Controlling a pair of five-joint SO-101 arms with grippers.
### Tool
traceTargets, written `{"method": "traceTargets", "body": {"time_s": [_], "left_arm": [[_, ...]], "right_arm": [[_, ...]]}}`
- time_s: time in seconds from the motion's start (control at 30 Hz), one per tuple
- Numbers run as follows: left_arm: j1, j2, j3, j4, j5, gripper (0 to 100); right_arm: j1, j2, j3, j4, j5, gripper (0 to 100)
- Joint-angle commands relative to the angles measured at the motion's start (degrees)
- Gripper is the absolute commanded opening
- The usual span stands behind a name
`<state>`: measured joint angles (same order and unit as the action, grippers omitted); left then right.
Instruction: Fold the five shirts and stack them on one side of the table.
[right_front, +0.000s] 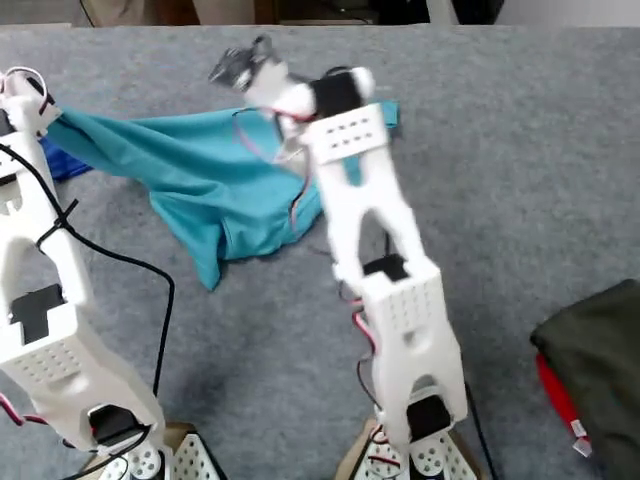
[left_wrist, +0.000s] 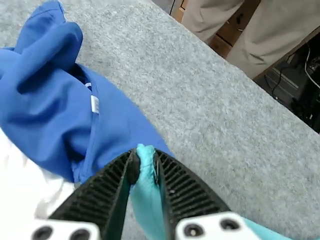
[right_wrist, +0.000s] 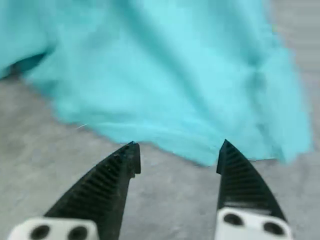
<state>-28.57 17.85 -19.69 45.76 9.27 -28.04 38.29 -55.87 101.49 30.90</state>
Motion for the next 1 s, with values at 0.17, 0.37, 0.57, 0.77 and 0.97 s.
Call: {"method": "traceTargets", "body": {"time_s": [0.17,0.37,0.57,0.77,0.97], "left_arm": [[-1.7,-0.7,0.0,-1.8,-0.2,2],[-2.2,-0.7,0.3,-1.3,0.1,2],[-2.4,-0.7,0.3,-1.3,0.1,2],[-2.4,-0.7,0.4,-1.4,0.1,2],[-2.4,-0.7,0.4,-1.4,0.1,2]], "right_arm": [[-13.2,-17.4,25.0,-3.6,0.3,25.6],[-18.8,-17.5,34.3,-14.9,0.0,25.6],[-23.0,-17.5,43.9,-26.5,-3.5,25.6],[-26.7,-17.4,51.3,-34.9,-5.3,25.6],[-26.5,-13.4,53.8,-40.3,-5.3,25.6]]}}
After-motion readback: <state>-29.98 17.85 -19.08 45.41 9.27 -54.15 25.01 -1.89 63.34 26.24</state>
